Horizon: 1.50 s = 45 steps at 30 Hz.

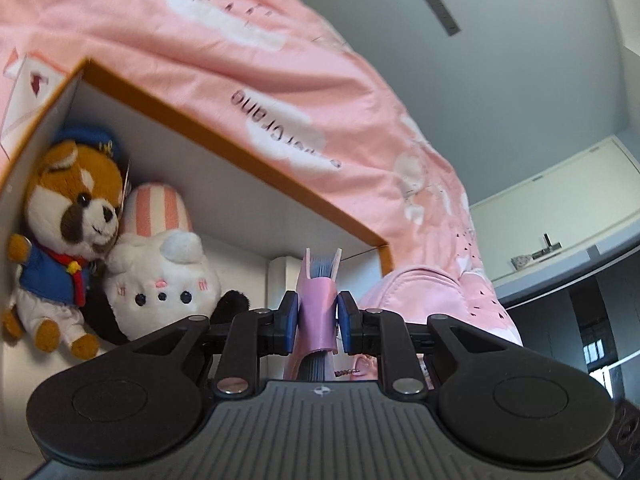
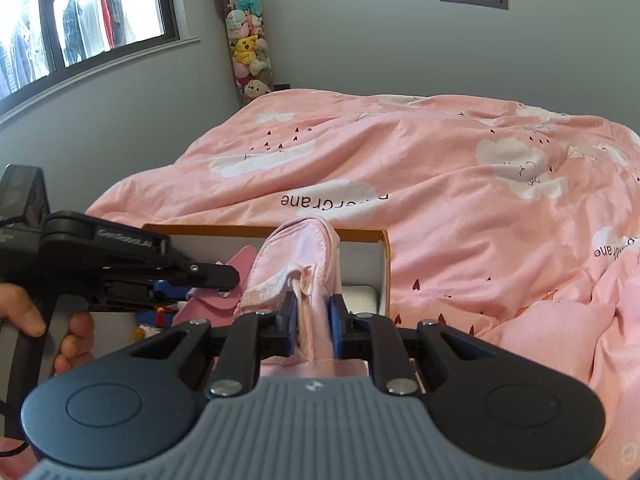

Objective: Organize objects
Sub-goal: 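Lift and carry the pouch and wallet over the orange box, then lower the pouch and wallet into the orange box and open both grippers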

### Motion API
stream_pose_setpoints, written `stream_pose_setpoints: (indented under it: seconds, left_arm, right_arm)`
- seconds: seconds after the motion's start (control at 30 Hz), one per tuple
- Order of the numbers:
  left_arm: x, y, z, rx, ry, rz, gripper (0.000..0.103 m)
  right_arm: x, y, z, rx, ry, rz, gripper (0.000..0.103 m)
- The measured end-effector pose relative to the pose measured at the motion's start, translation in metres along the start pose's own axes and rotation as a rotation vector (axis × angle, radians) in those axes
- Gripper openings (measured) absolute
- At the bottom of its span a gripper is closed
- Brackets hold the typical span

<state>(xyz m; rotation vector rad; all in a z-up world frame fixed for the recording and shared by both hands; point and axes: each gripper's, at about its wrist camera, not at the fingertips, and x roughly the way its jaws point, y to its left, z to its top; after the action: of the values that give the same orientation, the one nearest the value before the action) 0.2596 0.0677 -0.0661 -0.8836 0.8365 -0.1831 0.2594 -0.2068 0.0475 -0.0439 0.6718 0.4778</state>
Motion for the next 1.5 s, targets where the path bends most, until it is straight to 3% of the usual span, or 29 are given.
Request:
stream_pose_setpoints:
  seconds: [0.27, 0.37, 0.53, 0.63, 0.73, 0.8, 1.0, 1.2, 1.33, 1.5]
  left_arm:
    - [0.035, 0.004, 0.013, -0.066, 0.046, 0.039, 0.023]
    - [0.044, 0.006, 0.018, -0.088, 0.027, 0.048, 0.023]
    - [0.059, 0.005, 0.022, -0.024, 0.083, 0.148, 0.024]
    - [0.062, 0.005, 0.024, 0.008, 0.117, 0.155, 0.024]
    - [0.064, -0.007, 0.026, 0.118, 0.138, 0.235, 0.025]
    - [0.063, -0.013, 0.026, 0.2, 0.146, 0.307, 0.033]
    - [0.048, -0.007, 0.031, 0.179, 0.125, 0.25, 0.034]
    - [0.04, -0.011, 0.032, 0.25, 0.114, 0.268, 0.034]
    - [0.028, -0.008, 0.034, 0.231, 0.053, 0.225, 0.034]
    - [0.016, -0.009, 0.034, 0.275, 0.048, 0.26, 0.034]
  right_arm:
    - [0.021, -0.011, -0.002, -0.008, 0.01, -0.035, 0.017]
    - [0.028, -0.015, -0.003, -0.008, 0.014, -0.045, 0.017]
    - [0.036, -0.016, -0.001, -0.022, 0.014, -0.037, 0.017]
    - [0.04, -0.014, -0.001, -0.045, 0.016, -0.038, 0.017]
    - [0.044, -0.012, 0.0, -0.058, 0.025, -0.042, 0.017]
    - [0.044, -0.01, 0.001, -0.069, 0.028, -0.048, 0.017]
    - [0.046, -0.007, 0.003, -0.089, 0.028, -0.067, 0.018]
    - [0.051, -0.002, 0.011, -0.072, 0.029, -0.064, 0.018]
    - [0.057, -0.001, 0.017, -0.033, 0.032, -0.024, 0.018]
    - [0.078, 0.006, 0.019, -0.028, 0.074, -0.016, 0.018]
